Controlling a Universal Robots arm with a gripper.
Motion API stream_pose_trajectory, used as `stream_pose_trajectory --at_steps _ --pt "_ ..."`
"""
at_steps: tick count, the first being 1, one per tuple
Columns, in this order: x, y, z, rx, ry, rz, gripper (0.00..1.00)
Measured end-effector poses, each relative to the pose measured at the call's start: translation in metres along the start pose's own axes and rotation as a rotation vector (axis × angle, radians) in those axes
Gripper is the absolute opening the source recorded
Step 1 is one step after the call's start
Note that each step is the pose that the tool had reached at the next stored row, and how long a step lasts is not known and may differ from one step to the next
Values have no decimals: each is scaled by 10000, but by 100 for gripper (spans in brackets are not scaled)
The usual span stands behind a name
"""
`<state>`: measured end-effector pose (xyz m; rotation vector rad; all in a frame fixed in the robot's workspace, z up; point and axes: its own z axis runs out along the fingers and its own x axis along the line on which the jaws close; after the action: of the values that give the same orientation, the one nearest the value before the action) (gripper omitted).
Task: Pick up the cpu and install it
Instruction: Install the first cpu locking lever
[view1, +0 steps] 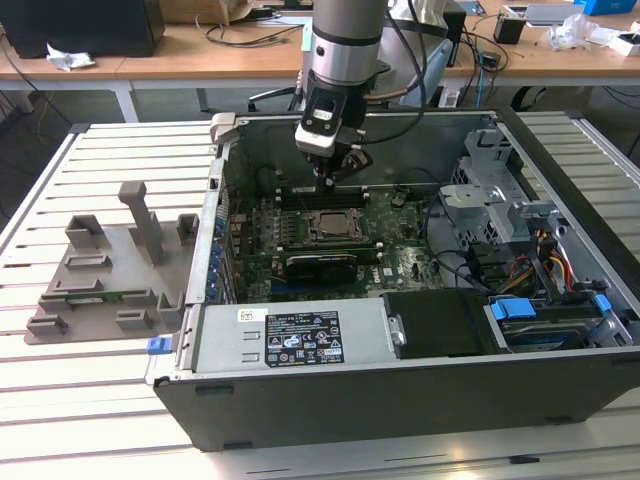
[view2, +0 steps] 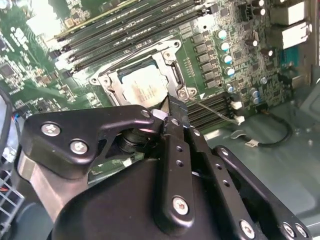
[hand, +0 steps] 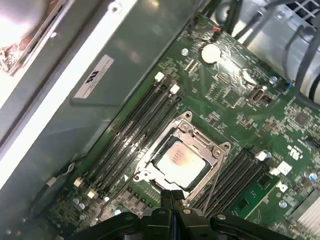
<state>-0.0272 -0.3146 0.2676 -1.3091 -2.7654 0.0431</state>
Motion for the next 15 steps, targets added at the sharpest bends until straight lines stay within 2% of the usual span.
stream_pose_trajectory --at_steps 15 --pt "0 0 2 138 -128 -2428 11"
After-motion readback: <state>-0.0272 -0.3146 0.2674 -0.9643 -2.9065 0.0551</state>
